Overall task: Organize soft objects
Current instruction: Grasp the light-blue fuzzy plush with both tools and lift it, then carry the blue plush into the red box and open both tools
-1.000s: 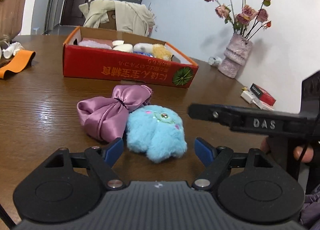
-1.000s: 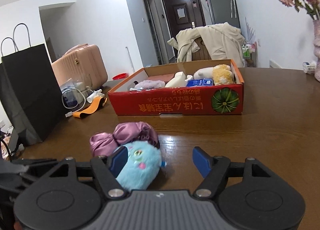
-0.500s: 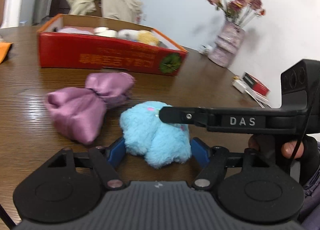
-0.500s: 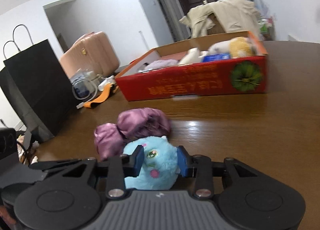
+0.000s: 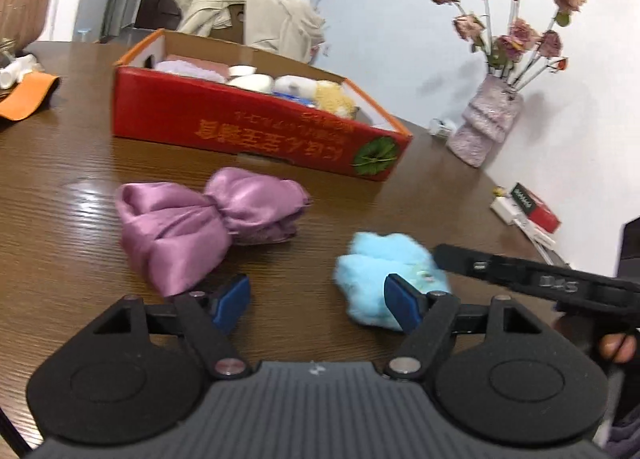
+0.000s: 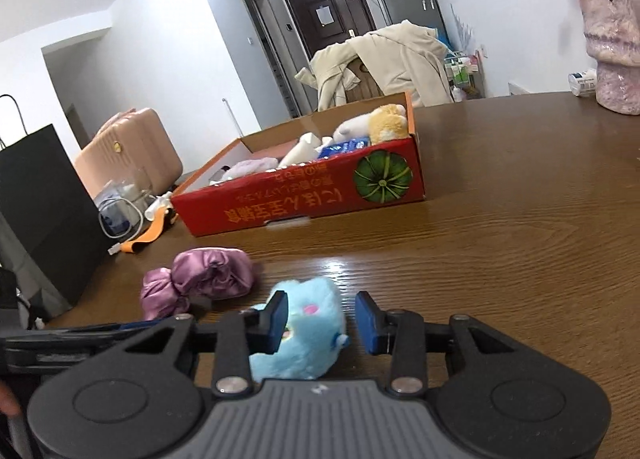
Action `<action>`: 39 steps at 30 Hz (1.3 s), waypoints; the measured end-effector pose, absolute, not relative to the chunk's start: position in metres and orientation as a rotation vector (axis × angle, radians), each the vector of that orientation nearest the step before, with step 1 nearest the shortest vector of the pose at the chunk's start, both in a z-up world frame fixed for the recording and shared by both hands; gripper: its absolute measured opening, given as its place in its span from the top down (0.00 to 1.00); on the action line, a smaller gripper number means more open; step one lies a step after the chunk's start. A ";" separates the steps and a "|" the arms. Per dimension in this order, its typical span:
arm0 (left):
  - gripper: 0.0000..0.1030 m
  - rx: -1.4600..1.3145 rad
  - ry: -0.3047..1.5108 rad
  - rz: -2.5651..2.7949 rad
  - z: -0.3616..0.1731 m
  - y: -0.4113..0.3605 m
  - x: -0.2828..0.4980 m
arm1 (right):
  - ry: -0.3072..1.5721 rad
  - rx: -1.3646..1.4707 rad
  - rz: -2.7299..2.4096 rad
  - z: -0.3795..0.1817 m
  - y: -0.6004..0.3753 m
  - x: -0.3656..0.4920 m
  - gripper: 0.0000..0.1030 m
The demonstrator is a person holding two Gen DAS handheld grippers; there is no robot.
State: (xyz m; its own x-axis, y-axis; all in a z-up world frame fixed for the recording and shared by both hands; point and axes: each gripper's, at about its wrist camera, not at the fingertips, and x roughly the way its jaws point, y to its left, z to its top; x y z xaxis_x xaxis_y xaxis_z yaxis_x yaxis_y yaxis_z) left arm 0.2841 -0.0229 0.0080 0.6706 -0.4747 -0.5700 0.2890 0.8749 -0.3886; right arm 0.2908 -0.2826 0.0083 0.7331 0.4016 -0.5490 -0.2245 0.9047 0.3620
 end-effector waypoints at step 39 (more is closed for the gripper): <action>0.58 -0.224 0.570 -0.604 0.123 -0.024 0.373 | 0.416 0.111 0.483 0.126 -0.241 0.354 0.69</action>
